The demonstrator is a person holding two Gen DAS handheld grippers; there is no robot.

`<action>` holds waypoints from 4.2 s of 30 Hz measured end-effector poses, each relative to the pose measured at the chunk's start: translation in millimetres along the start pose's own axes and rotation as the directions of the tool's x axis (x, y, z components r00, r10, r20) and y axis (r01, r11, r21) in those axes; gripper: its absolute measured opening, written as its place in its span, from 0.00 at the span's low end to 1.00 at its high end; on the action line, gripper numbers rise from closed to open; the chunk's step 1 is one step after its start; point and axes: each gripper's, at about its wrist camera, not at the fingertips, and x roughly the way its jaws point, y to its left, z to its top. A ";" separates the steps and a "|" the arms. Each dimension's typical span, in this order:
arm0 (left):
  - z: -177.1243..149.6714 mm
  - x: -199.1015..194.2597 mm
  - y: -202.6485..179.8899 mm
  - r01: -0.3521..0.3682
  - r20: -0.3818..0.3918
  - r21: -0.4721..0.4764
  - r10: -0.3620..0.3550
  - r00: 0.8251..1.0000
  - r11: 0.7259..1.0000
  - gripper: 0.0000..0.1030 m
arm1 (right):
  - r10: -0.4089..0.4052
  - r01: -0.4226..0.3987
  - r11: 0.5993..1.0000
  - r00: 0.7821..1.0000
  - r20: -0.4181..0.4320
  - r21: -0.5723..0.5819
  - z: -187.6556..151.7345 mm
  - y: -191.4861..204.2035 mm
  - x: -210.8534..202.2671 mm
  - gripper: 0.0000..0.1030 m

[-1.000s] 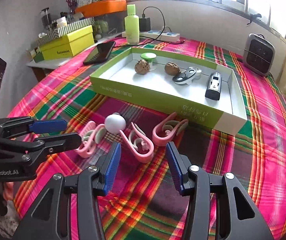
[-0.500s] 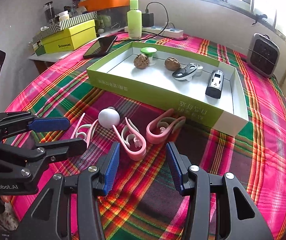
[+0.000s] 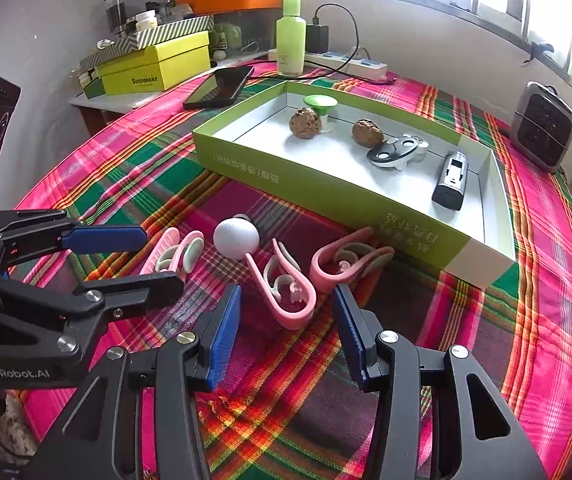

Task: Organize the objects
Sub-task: 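Move the right gripper to a pink clip and close on it, then lift the pink clip with the right gripper while the left gripper grasps another pink clip, then carry both pink clips over the box and lower them inside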

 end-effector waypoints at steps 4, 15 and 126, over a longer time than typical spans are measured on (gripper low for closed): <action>-0.3 -1.0 5.0 -0.013 0.000 0.000 0.013 1.000 1.000 0.53 | 0.028 -0.029 1.000 0.999 0.016 0.003 0.0 1.8 -3.3 0.37; 0.5 1.0 6.2 -0.061 0.006 0.043 0.061 0.998 0.997 0.53 | 0.032 -0.032 0.999 0.999 -0.005 -0.019 4.5 9.8 4.9 0.30; 111.4 46.1 21.2 -0.062 0.054 0.020 0.060 0.997 0.998 0.21 | 0.013 -0.027 0.969 0.998 0.060 0.246 77.5 -44.9 28.9 0.24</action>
